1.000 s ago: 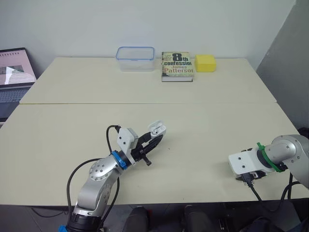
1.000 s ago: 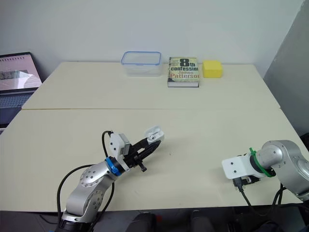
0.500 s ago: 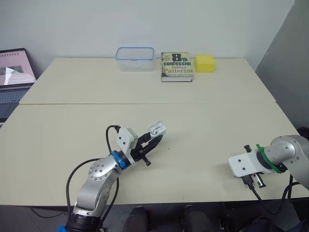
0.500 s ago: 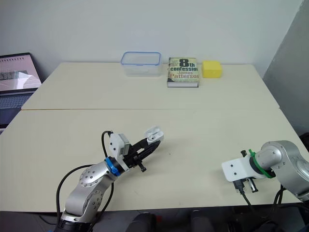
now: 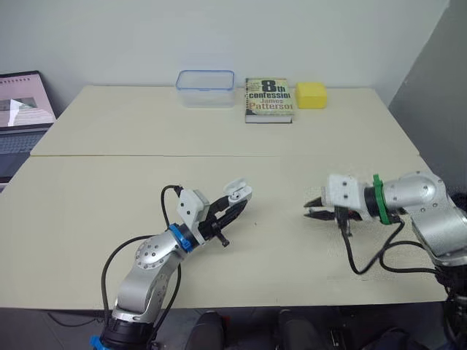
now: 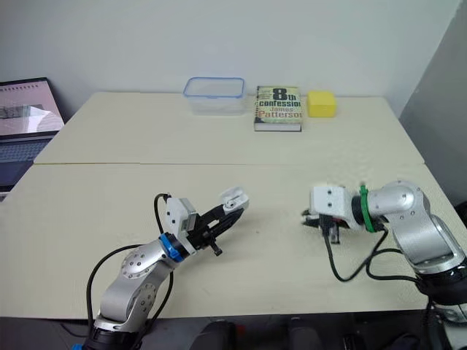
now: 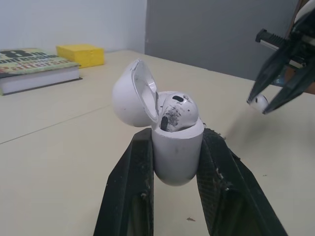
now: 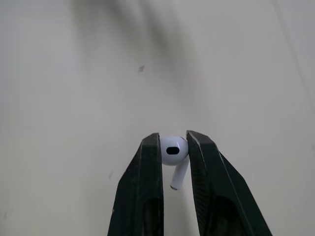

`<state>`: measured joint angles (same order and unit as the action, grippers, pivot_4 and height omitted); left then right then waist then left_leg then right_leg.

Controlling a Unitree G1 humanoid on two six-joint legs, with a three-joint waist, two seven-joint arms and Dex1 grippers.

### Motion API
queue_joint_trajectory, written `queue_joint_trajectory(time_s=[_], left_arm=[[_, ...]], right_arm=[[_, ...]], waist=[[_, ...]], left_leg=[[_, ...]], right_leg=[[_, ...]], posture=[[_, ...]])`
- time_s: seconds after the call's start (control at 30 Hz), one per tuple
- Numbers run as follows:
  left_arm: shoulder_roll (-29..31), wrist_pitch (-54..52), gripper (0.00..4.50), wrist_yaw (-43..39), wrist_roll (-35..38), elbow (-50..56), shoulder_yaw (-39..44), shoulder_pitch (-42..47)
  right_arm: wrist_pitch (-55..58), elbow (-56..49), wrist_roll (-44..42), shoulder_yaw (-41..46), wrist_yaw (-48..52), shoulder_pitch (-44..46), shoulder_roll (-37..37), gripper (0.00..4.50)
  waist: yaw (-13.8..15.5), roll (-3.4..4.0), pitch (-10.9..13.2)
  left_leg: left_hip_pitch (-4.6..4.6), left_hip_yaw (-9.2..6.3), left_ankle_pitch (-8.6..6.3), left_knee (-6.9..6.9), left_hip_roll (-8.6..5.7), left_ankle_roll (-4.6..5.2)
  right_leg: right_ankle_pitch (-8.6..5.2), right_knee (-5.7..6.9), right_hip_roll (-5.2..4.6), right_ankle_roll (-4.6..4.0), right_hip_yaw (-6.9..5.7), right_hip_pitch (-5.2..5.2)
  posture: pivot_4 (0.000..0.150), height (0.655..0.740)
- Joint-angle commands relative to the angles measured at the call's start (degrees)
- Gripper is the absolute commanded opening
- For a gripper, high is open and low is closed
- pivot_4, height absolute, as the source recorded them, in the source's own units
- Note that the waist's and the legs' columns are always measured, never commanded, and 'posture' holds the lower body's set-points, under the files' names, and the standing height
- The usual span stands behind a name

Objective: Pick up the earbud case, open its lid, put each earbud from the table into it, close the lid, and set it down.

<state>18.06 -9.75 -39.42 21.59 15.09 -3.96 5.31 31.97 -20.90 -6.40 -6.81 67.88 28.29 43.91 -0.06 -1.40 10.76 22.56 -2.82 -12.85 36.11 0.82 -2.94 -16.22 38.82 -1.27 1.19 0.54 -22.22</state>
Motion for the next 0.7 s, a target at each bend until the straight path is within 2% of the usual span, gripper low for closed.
queue_joint_trajectory(time_s=[0.03,0.2,0.33,0.47,0.7], left_arm=[[-0.56,1.33,0.8,-0.05,0.56,0.87,0.31,1.24],[-1.1,1.78,0.8,-0.1,0.22,0.22,-0.05,2.4],[-1.32,1.81,0.8,-0.16,0.16,-0.1,-0.24,3.04],[-1.38,1.89,0.8,-0.17,0.16,-0.32,-0.16,3.19],[-1.84,1.94,0.8,0.29,-0.02,0.12,-0.32,2.85]], right_arm=[[3.49,-5.25,-7.7,4.71,-8.34,1.03,-9.17,0.37],[-1.49,-6.73,-8.9,4.03,-19.49,-1.51,-21.53,0.37],[-5.18,-5.35,-9.05,2.75,-25.43,-2.19,-28.41,0.37],[-9.82,-3.31,-8.48,0.9,-26.92,-3.82,-30.76,0.37],[-15.5,-1.23,-6.49,-3.31,-27.03,-5.68,-29.9,0.37]], waist=[[-0.06,0.0,0.0],[-0.07,0.01,0.0],[-0.23,0.02,-0.01],[-0.25,0.02,-0.01],[-0.34,0.02,-0.01]], left_leg=[[0.02,0.01,0.0,0.01,0.02,0.0],[0.03,-0.04,0.0,0.01,0.0,0.0],[0.01,0.0,0.0,0.02,0.0,0.0],[0.01,-0.02,0.0,0.01,0.01,0.0],[-0.01,-0.01,0.0,0.01,0.02,0.01]], right_leg=[[0.0,0.0,0.01,0.0,0.01,-0.03],[0.0,0.07,0.01,0.0,-0.04,-0.04],[0.01,0.1,0.02,0.0,0.01,-0.07],[0.0,0.1,0.02,-0.01,-0.02,-0.06],[0.01,0.11,0.03,-0.01,-0.01,-0.06]], posture=[[0.15,0.74],[0.15,0.74],[0.15,0.74],[0.15,0.74],[0.15,0.74]])
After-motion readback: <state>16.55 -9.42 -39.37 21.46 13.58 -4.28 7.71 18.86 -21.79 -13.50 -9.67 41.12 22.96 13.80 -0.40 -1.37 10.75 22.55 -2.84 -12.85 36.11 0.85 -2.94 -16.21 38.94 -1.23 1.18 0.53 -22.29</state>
